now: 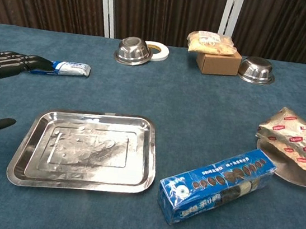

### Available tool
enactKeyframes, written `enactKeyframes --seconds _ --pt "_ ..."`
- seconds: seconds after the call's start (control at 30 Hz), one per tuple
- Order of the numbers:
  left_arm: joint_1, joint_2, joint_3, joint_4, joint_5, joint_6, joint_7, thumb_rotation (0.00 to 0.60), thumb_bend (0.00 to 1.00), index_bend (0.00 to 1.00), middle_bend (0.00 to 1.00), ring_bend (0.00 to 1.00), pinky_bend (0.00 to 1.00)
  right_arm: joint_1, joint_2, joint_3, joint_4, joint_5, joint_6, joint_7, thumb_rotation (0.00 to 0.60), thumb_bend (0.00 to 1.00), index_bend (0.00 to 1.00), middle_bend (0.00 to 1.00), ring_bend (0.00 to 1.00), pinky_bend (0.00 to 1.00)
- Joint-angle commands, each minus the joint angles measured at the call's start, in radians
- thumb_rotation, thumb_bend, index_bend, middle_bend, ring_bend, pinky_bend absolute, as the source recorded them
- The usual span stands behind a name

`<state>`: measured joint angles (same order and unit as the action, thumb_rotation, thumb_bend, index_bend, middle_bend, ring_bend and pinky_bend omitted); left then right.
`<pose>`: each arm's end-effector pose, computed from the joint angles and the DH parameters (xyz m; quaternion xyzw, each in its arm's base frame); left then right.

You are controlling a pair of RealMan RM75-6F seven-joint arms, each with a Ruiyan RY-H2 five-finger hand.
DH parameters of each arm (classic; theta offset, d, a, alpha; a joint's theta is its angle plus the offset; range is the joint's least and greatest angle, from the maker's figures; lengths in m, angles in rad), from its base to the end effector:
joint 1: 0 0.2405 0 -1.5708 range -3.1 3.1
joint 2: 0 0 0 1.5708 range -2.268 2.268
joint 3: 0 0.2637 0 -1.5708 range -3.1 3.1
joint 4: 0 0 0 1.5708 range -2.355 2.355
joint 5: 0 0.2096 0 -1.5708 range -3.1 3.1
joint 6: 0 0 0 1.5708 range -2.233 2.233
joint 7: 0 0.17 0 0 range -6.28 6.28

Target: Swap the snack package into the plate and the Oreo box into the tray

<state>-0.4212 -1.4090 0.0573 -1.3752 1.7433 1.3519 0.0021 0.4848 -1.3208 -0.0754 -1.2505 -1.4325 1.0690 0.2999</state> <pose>-0.2322 0.2674 0.0332 -0.7605 -0.2823 -0.4404 0.3847 -0.3237 -0.3139 0.0615 0.6969 -0.4639 0.3298 0.4362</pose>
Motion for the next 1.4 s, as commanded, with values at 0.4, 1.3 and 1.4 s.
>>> enactKeyframes --seconds 0.4,1.3,1.4 --pt "-0.051 -0.015 -0.010 -0.071 0.021 -0.032 -0.094 0.600 0.33 0.00 0.00 0.00 0.05 -0.106 0.157 -0.089 -0.105 -0.181 0.166 0.143 0.600 0.18 0.00 0.00 0.00 0.00" --pt "-0.384 -0.466 -0.270 -0.204 -0.531 -0.576 0.107 0.600 0.29 0.00 0.00 0.00 0.08 -0.286 0.345 0.000 -0.310 -0.168 0.416 0.140 0.600 0.18 0.00 0.00 0.00 0.00" --pt "-0.416 -0.502 -0.292 -0.175 -0.586 -0.597 0.127 0.600 0.29 0.00 0.00 0.00 0.09 -0.290 0.353 0.010 -0.303 -0.158 0.412 0.168 0.600 0.18 0.00 0.00 0.00 0.00"
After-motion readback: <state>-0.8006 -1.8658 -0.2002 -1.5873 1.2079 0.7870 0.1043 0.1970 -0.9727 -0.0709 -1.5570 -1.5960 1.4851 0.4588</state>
